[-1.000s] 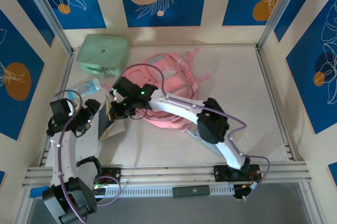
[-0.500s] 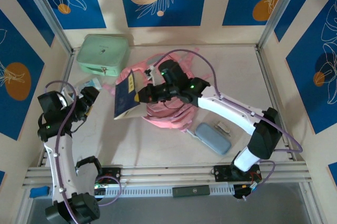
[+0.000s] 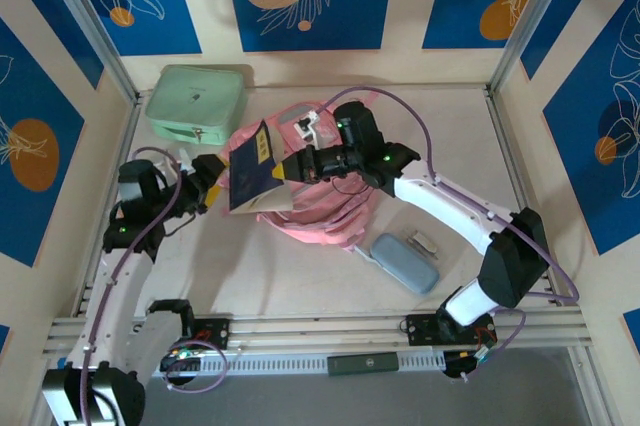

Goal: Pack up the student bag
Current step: Pass the book.

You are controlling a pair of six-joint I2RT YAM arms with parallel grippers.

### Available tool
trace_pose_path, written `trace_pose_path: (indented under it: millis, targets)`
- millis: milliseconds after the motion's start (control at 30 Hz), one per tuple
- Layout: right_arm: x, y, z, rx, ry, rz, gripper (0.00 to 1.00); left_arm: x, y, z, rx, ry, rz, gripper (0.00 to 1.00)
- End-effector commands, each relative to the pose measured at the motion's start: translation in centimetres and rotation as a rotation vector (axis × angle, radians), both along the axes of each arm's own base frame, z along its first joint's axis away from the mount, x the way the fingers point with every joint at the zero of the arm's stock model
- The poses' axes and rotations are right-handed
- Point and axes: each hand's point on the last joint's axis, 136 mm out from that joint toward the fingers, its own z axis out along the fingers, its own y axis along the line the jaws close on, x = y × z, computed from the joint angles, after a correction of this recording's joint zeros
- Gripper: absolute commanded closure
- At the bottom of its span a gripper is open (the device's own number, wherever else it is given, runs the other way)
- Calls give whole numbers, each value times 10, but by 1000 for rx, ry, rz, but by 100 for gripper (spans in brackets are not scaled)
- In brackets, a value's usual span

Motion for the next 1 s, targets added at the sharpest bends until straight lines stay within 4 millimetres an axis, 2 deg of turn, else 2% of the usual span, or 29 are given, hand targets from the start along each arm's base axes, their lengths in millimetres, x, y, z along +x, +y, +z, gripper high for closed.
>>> trace_pose_path:
  millis: [0,100,200,367,500,700,767,867,967]
  targets:
    - [-14,-2,40,129,-103,92,100,18,-5,5,-51,-32,71,12]
    - [-12,0,41,157,-76,123,100,25,-23,12,-117,-71,73,14]
    - [-4,0,29,152,-43,111,100,27,-34,25,-143,-109,53,15]
    - [2,-5,3,118,9,86,100,27,-38,38,-215,-170,44,34]
    - [0,-8,-8,95,18,87,100,24,-42,42,-208,-178,18,48]
    - [7,-19,-20,33,28,18,100,20,-48,49,-160,-192,-20,61]
    - [10,-22,-21,19,27,-2,100,20,-51,52,-152,-203,-40,61]
    - [11,-26,-19,-5,7,-19,100,19,-56,49,-141,-192,-67,50]
    - [11,-29,-19,-25,-5,-29,100,20,-59,46,-153,-182,-77,49]
